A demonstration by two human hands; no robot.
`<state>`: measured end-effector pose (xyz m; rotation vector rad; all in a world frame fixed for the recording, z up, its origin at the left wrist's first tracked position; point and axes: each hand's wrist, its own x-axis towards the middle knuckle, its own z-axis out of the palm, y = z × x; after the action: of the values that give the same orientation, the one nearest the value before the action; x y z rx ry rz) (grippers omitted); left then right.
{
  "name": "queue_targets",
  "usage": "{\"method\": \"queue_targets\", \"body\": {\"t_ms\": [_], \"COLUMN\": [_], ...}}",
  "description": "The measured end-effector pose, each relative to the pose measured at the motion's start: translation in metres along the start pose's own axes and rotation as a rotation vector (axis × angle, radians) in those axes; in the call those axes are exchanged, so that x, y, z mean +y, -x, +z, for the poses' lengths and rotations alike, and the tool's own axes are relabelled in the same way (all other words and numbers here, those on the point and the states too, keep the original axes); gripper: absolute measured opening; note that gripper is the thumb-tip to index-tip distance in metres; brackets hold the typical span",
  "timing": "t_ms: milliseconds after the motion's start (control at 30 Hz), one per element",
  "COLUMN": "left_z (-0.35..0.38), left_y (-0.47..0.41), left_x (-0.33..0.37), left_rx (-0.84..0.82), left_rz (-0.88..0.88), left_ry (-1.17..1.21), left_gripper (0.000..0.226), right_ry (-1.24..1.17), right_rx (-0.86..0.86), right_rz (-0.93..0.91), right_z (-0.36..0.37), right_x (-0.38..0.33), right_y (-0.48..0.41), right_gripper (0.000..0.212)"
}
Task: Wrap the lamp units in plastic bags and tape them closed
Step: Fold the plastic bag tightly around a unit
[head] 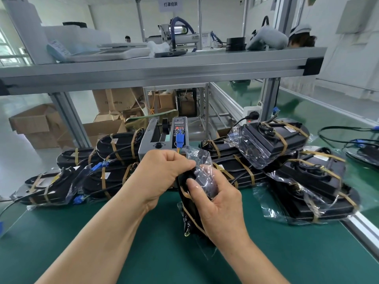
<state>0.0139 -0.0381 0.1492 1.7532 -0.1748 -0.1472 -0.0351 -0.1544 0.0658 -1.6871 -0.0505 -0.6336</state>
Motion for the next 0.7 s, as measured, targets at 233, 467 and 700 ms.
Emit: {"method": "queue_targets", "body": {"t_ms": [233, 467, 700], "left_z": [-0.001, 0.002, 0.005], "left_y": [0.000, 0.000, 0.000], "left_x": [-0.004, -0.009, -0.014], "left_rx": [0.011, 0.065, 0.114], "left_rz": [0.032, 0.092, 0.121], "left_ry": [-0.008, -0.057, -0.059], "left_gripper": [0.022, 0.019, 0.017], "right_ry": [-0.005, 0.003, 0.007], "right_rx": [-0.007, -0.014, -0.016], "right_rz": [-0.008, -0.001, 0.001], "right_z": [0.000, 0.000, 0.000], "right_x": [0.001, 0.001, 0.000], "right_y": [0.000, 0.001, 0.001], "right_gripper": [0.026, 0.028, 0.026]}}
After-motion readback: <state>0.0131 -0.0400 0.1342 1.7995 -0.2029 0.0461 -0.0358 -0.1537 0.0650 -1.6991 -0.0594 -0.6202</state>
